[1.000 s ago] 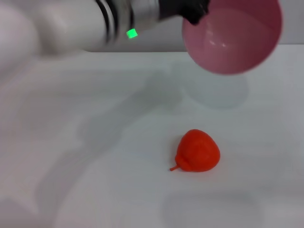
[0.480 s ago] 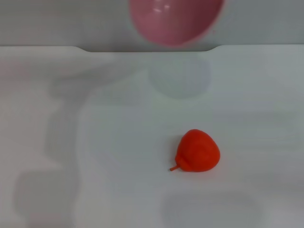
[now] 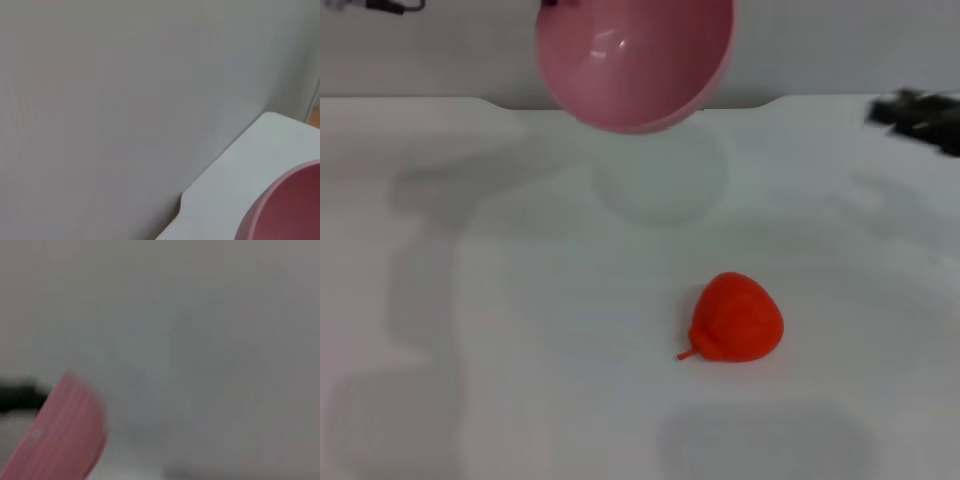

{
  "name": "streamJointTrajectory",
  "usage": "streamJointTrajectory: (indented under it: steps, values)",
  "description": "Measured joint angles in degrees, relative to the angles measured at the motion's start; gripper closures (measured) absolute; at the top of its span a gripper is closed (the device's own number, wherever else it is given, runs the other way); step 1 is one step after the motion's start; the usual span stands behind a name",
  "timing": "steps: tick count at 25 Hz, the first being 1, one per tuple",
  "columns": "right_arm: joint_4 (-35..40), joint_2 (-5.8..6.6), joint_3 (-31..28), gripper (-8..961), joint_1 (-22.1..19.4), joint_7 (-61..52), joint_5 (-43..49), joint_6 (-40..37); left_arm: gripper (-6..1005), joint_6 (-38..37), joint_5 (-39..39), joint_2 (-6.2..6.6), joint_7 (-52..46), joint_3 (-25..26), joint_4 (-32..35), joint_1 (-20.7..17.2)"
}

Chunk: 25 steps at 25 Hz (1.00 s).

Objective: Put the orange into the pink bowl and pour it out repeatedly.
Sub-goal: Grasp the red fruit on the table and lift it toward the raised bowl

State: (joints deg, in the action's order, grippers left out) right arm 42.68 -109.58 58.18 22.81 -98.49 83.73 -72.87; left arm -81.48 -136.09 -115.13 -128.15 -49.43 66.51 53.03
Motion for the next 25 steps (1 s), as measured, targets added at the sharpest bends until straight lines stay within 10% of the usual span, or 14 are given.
streamJointTrajectory:
  steps: [5, 9, 25]
  values:
    - [12.52, -2.93, 0.69, 383, 6.75, -17.45, 28.01, -4.40, 956, -0.48, 0.16, -0.19, -0.47, -0.36, -0.29, -1.28]
    - [18.66, -8.32, 1.44, 387, 13.90, -22.78, 48.49, -12.88, 956, -0.93, 0.20, -0.44, -0.64, -0.37, -0.29, -1.87]
    - [15.68, -9.33, 21.52, 400, 18.54, -29.62, 53.62, -9.98, 955, -2.16, 0.32, -1.84, -1.26, -1.13, 0.34, -2.77]
